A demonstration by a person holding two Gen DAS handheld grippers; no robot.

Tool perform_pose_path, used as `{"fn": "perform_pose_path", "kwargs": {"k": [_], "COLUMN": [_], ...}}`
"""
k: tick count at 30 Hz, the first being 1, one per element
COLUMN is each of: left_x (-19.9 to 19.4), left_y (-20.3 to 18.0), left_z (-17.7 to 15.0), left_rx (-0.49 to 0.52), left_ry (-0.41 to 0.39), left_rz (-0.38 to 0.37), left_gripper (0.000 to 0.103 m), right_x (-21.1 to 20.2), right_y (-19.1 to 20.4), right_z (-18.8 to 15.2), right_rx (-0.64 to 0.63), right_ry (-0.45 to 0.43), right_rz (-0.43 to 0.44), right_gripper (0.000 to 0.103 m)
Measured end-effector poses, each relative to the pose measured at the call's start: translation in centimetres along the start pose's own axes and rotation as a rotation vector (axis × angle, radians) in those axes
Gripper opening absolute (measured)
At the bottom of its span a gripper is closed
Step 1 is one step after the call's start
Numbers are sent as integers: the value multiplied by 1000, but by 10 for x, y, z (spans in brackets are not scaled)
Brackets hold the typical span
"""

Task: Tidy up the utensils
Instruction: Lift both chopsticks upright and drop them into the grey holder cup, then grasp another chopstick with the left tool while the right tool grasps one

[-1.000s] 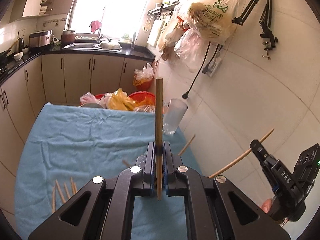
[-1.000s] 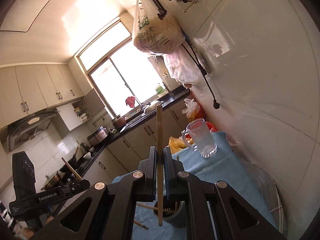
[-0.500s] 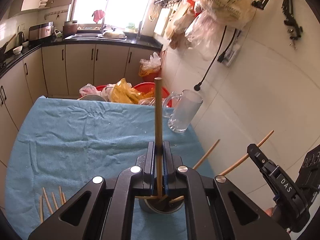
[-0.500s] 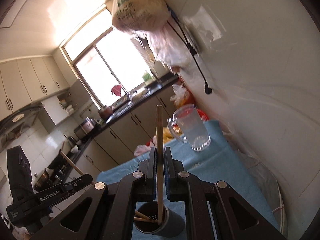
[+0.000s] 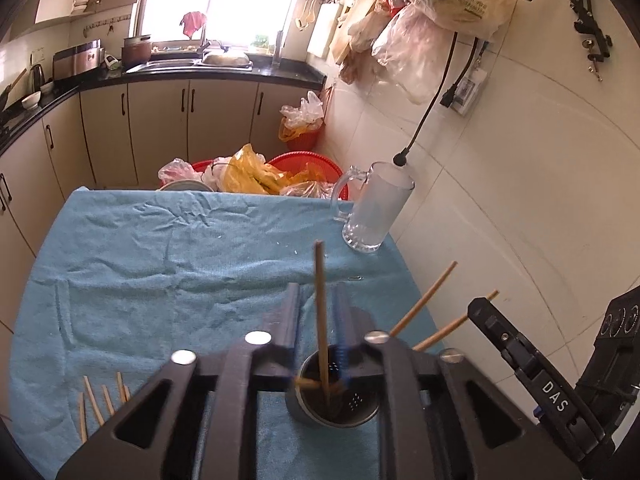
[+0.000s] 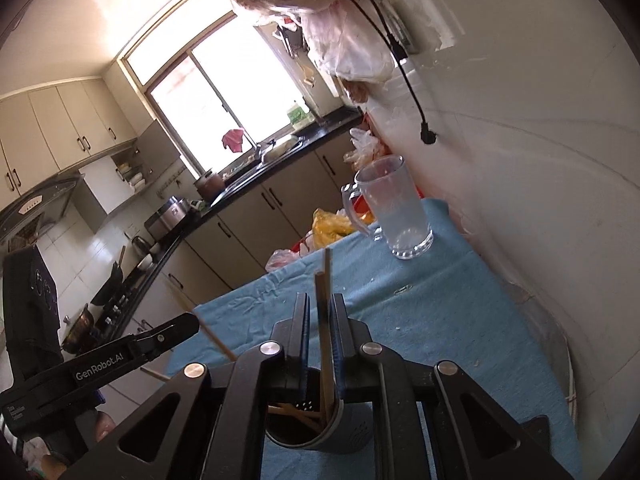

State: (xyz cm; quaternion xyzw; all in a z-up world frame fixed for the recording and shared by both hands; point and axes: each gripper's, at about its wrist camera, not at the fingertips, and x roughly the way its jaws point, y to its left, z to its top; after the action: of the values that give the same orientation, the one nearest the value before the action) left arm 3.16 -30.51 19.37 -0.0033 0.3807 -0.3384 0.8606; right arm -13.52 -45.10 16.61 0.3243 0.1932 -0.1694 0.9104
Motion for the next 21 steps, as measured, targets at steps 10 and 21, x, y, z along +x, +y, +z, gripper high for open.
{"fn": "perform_pose_path", "kwargs": {"k": [10, 21], "left_x": [-61, -129], "left_y": [-4, 19], "left_z": [-7, -63], "left_rx": [11, -3], "left_ry": [-93, -127], "left_rz": [-25, -28], "left_gripper": [34, 38], "right_x": [-52, -77], "right_y": [5, 35], "right_z": [-5, -61], "right_rx": [2, -76], "right_ry": [-67, 13], "right_rz": [35, 108], "right_gripper": [16, 23]}}
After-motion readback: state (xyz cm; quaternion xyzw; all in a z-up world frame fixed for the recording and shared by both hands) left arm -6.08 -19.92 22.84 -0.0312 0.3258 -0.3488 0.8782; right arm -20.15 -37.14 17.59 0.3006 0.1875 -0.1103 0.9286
